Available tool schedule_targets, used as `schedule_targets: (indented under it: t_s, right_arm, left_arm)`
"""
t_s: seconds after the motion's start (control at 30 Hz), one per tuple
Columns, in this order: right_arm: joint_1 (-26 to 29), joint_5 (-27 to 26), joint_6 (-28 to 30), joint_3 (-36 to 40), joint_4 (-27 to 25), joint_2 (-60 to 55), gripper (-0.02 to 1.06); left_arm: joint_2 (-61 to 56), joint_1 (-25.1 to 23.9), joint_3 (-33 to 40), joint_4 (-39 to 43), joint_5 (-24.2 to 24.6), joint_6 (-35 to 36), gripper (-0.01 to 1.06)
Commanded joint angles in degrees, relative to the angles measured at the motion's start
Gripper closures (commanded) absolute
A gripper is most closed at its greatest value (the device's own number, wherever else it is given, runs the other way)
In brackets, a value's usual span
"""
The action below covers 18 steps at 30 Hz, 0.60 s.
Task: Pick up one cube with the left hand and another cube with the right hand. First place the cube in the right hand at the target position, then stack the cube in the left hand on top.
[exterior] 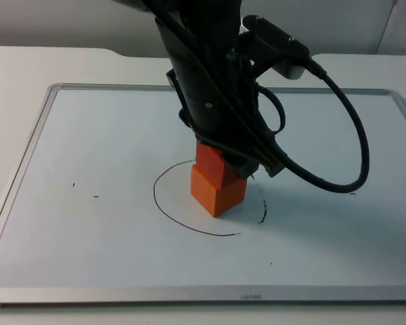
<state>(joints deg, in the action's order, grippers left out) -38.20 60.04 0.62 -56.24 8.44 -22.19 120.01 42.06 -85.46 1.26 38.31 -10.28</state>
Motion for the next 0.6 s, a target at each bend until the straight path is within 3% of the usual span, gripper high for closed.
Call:
schedule_targets:
  t_s: [0.0,0.27,0.37,0.47,0.57]
  right_arm:
    - [-0.26,-0.37,0.38,0.38,0.46,0.18,0.06]
    - [-0.26,-0.27,0.66,0.38,0.46,0.18,0.06]
    - [-0.26,-0.15,0.82,0.38,0.33,0.18,0.06]
    - [-0.26,-0.15,0.93,0.38,0.33,0.18,0.06]
    - [-0.26,-0.15,0.91,0.38,0.33,0.18,0.06]
  left_arm:
    - [-0.06,0.15,-0.65,-0.01,-0.72,-0.11,0.53]
    - [-0.06,0.15,-0.65,0.1,-0.62,-0.11,0.52]
    - [-0.06,0.15,-0.65,0.1,-0.62,-0.11,0.46]
    - [-0.06,0.15,-0.65,0.1,-0.51,-0.11,0.28]
    - [-0.06,0.15,-0.65,0.1,-0.39,0.14,0.26]
